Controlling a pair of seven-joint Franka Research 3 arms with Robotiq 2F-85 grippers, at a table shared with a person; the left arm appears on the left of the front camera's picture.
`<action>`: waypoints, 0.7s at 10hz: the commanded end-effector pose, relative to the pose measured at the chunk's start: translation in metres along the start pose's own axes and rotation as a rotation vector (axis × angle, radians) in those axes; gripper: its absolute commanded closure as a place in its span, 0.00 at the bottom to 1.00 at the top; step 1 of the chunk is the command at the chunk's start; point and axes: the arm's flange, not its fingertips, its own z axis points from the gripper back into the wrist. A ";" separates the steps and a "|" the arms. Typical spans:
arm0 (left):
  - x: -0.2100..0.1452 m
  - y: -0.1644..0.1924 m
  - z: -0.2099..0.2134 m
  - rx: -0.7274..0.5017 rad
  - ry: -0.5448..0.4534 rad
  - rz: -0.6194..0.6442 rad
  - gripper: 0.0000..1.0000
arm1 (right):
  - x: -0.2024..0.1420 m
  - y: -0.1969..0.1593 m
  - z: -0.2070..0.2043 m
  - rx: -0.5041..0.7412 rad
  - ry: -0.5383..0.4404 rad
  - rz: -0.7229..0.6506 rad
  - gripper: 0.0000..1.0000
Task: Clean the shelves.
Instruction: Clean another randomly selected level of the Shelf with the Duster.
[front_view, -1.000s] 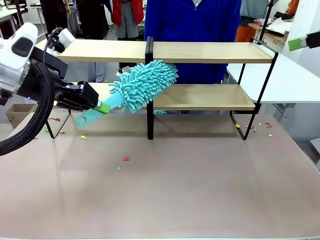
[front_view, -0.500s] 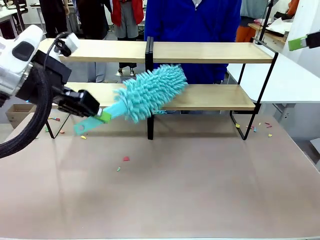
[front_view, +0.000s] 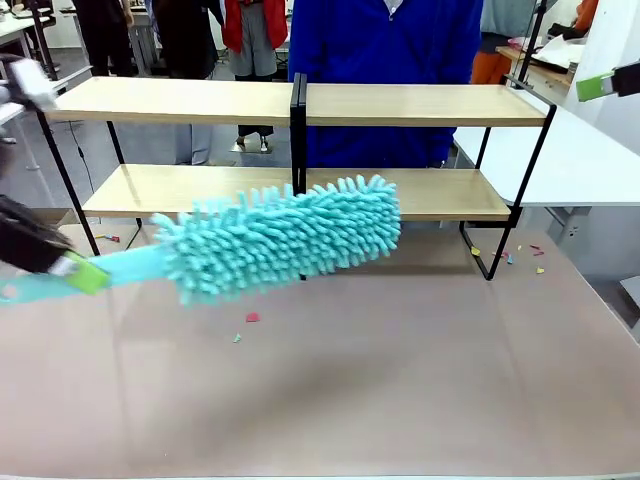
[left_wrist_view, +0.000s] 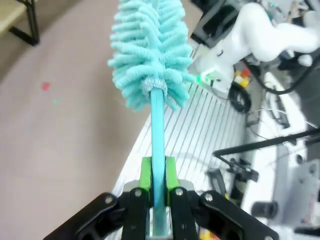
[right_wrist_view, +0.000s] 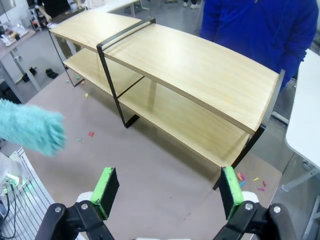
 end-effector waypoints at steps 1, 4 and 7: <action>-0.039 0.027 0.082 -0.031 -0.174 -0.164 0.87 | -0.001 0.000 -0.001 0.005 -0.002 0.005 0.00; -0.087 0.047 0.151 0.025 -0.297 -0.216 0.87 | -0.001 0.000 -0.001 0.005 -0.002 0.005 0.00; -0.137 0.087 0.180 -0.005 -0.506 -0.156 0.87 | -0.001 0.000 -0.001 0.005 -0.002 0.005 0.00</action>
